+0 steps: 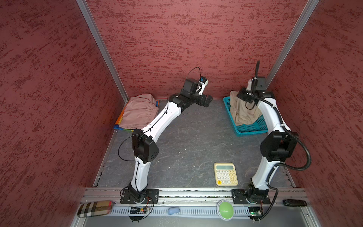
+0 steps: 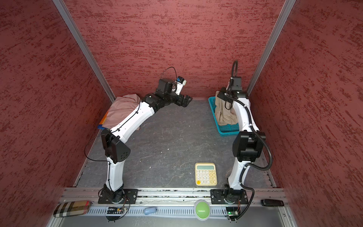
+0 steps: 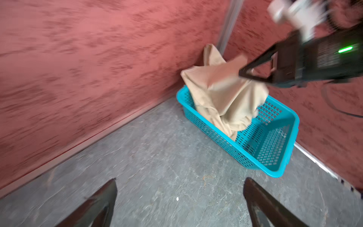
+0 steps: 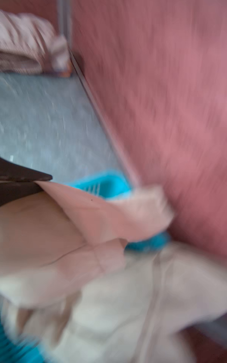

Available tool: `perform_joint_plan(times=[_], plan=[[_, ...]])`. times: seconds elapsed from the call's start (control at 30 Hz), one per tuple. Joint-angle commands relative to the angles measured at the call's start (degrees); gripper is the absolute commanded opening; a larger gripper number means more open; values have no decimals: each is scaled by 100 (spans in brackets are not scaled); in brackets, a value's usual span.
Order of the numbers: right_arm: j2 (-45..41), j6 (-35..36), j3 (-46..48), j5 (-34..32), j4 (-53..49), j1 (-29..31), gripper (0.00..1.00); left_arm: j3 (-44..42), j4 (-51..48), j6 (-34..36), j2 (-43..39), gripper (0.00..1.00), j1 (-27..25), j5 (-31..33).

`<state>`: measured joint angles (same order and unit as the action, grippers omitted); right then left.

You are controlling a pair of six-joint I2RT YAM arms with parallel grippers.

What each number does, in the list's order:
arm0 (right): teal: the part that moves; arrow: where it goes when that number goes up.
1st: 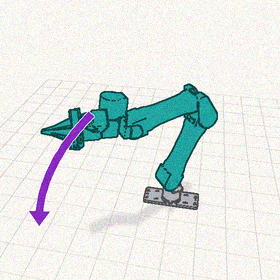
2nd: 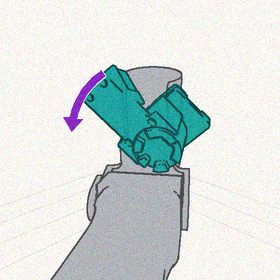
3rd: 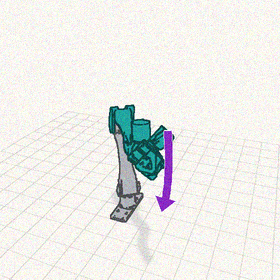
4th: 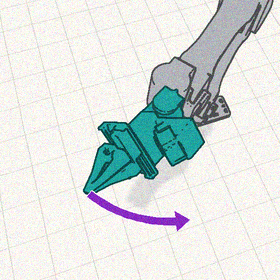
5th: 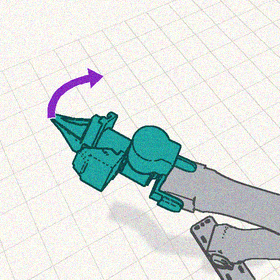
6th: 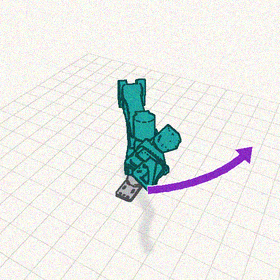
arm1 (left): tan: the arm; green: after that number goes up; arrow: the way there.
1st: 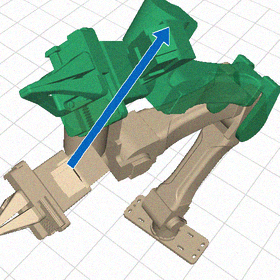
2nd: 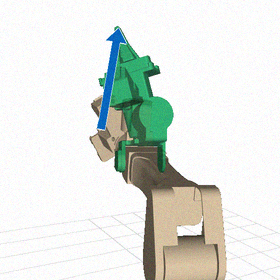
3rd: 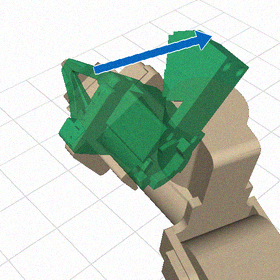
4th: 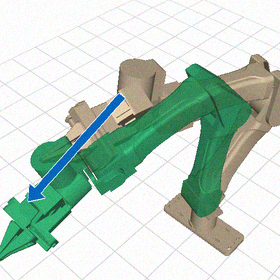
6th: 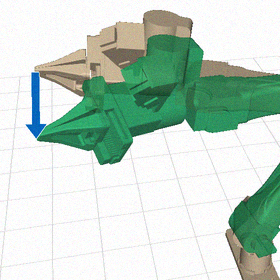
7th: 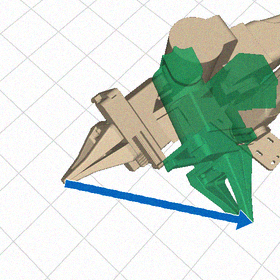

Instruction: Fold and stack the shorts

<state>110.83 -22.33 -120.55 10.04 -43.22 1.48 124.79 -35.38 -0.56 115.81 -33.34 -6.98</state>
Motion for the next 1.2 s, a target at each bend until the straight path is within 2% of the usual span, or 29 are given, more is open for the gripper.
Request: perform_joint_plan(times=[0.0,0.07,0.1,0.13,0.17,0.33,0.37,0.47,0.5,0.57,0.67,0.73,0.9,1.0,1.17], plan=[[285,511,-2330,498,-1013,1267,0,-135,-408,-912,-820,99,624,312],[785,572,-3974,823,-1362,1743,0,-591,-296,-1274,-1271,100,1039,-12],[909,530,-4460,1053,-1349,1854,0,-900,-165,-1384,-1534,99,1224,-147],[860,391,-4501,1225,-1209,1882,0,-1227,-15,-1456,-1797,99,1382,-207],[709,304,-4252,1271,-1036,1882,0,-1486,107,-1517,-2014,99,1503,-226],[-462,283,-1358,1242,291,1768,0,-2846,668,-1907,-2814,99,2059,-432],[-480,225,-1091,1271,348,1735,8,-2988,688,-1968,-2863,99,2113,-517],[-241,179,-601,1487,33,1733,43,-3339,651,-2094,-2916,99,2215,-666],[-173,149,-366,1552,-71,1741,59,-3453,638,-2143,-2928,99,2233,-715],[-301,104,405,1507,56,1773,79,-3685,636,-2264,-2942,99,2282,-875],[-833,-53,1851,1309,669,1777,98,-4003,643,-2445,-2989,99,2371,-1078],[-1037,-80,2555,1317,810,1789,99,-4169,646,-2562,-3022,99,2419,-1225],[-1239,-229,4267,806,1498,1820,99,-4692,808,-2852,-3100,99,2428,-1560],[-758,-386,4444,706,1756,1818,99,-4982,1015,-3154,-3049,99,2315,-1873],[14,-865,4294,1278,2726,1822,99,-5202,972,-3224,-2958,99,1827,-1999]])
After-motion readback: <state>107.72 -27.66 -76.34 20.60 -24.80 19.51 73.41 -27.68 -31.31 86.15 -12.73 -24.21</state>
